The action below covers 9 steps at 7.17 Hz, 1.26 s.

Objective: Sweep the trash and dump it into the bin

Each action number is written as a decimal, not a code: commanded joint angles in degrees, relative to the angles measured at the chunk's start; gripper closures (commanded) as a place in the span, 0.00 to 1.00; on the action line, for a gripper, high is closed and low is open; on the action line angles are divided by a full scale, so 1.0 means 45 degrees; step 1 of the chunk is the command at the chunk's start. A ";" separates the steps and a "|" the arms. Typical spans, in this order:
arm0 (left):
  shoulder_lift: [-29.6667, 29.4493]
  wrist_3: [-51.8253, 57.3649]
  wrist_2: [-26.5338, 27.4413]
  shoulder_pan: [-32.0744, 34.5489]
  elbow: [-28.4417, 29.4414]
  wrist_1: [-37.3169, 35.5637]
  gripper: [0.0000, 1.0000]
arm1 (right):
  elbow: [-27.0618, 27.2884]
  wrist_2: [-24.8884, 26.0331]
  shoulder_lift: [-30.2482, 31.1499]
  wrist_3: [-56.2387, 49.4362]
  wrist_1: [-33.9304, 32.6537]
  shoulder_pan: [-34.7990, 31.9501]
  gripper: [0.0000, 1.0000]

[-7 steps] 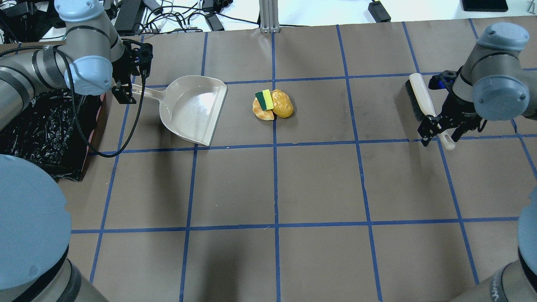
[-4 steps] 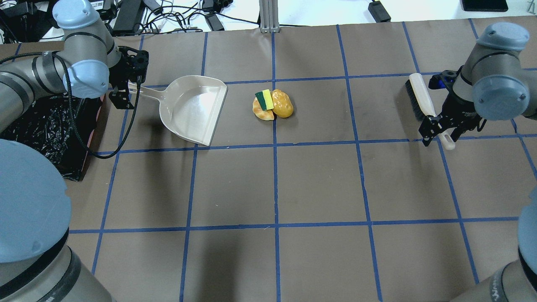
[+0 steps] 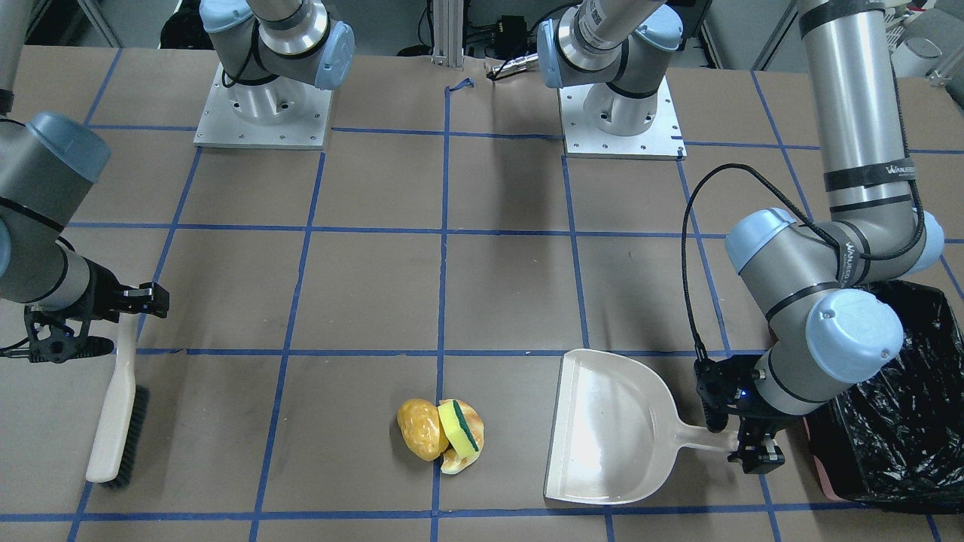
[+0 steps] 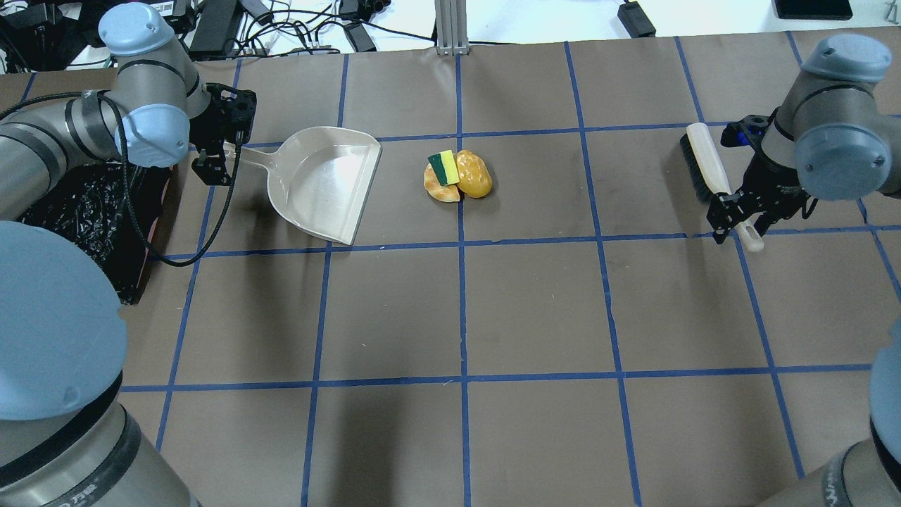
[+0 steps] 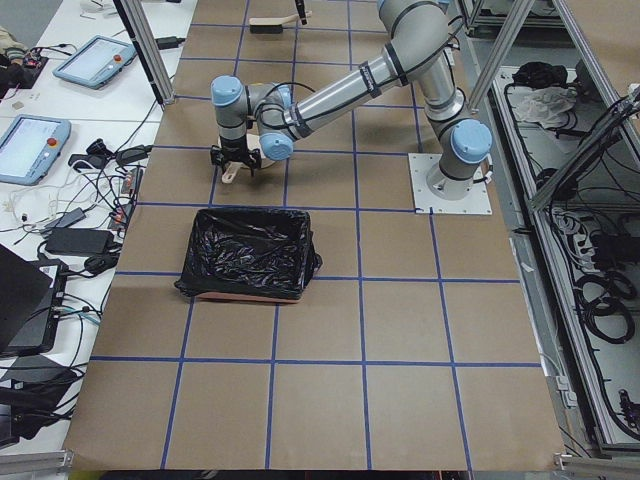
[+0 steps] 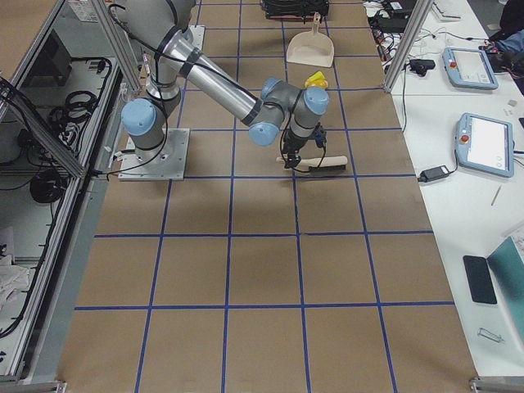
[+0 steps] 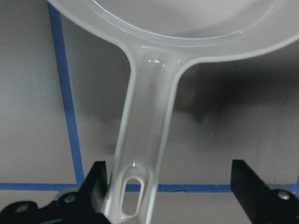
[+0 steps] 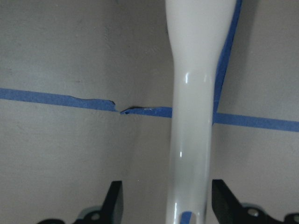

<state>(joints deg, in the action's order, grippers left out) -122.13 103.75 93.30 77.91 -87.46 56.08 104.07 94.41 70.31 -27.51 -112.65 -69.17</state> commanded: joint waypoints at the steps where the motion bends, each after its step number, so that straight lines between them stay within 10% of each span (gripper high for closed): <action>1: -0.0009 0.0050 -0.0011 0.0050 0.0023 0.0000 0.40 | -0.0002 -0.0042 0.0001 0.0039 -0.0005 0.0000 0.66; 4: -0.0009 0.0069 -0.0011 0.0089 0.0023 -0.0039 0.89 | -0.0040 -0.0140 0.0021 0.0039 0.0014 0.0000 1.00; 9: 0.0049 -0.0590 0.0086 0.0730 0.0255 -0.0001 0.99 | -0.0568 -0.0958 0.0099 0.1651 0.0171 -0.0388 1.00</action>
<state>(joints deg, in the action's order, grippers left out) -121.94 102.84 93.39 79.79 -86.94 55.94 101.77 91.78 70.64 -24.27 -111.95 -69.84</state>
